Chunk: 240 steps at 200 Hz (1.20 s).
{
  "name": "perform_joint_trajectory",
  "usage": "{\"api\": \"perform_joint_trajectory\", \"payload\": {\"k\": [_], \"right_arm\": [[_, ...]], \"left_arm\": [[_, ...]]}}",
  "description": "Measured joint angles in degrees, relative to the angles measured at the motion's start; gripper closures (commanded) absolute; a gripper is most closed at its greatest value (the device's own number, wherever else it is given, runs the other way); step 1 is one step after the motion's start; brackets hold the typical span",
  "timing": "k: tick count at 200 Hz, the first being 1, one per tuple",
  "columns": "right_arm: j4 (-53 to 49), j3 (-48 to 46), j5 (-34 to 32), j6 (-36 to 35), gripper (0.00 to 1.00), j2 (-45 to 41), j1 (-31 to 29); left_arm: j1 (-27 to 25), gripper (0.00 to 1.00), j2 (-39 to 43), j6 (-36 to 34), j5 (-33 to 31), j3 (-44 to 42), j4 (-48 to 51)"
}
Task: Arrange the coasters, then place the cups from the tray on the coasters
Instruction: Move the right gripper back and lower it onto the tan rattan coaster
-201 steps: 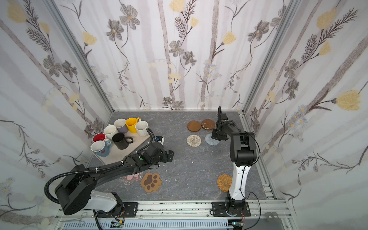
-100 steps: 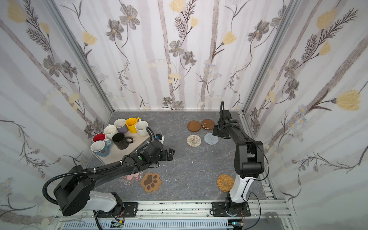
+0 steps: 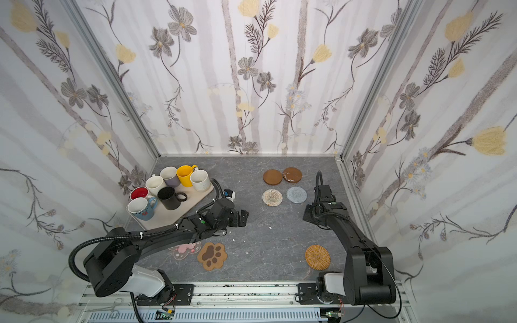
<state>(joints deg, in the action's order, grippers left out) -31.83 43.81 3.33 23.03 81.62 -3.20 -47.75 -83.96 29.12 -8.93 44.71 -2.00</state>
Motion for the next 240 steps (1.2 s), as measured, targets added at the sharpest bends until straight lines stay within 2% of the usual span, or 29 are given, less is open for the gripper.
{"api": "perform_joint_trajectory", "payload": {"k": [41, 78, 112, 152, 177, 240], "right_arm": [[-1.2, -10.7, 4.0, 10.4, 1.0, -13.9, 1.2], [-1.7, -15.8, 4.9, 19.3, 1.0, -19.8, 3.5], [-5.3, -17.5, 2.1, 24.4, 1.0, -19.8, 4.0], [-10.1, -18.1, -2.2, 26.7, 1.0, -18.9, 4.3], [-12.2, -18.8, -2.5, 27.5, 1.0, -19.3, 3.8], [-9.8, -20.2, -3.2, 28.6, 1.0, -16.0, 1.9]], "left_arm": [[-0.7, 0.0, 0.0, 0.5, 1.8, -4.0, -4.4], [-0.7, 0.0, -0.7, 0.7, 4.5, -6.1, -7.7], [-0.7, 0.0, -1.1, 0.8, 6.2, -6.3, -9.4], [-0.3, 0.0, -0.9, 0.8, 7.5, -6.7, -10.3], [0.2, 0.0, -0.9, 0.7, 7.7, -7.1, -10.6], [0.5, 0.0, -0.9, 0.9, 9.0, -8.4, -11.5]]}}
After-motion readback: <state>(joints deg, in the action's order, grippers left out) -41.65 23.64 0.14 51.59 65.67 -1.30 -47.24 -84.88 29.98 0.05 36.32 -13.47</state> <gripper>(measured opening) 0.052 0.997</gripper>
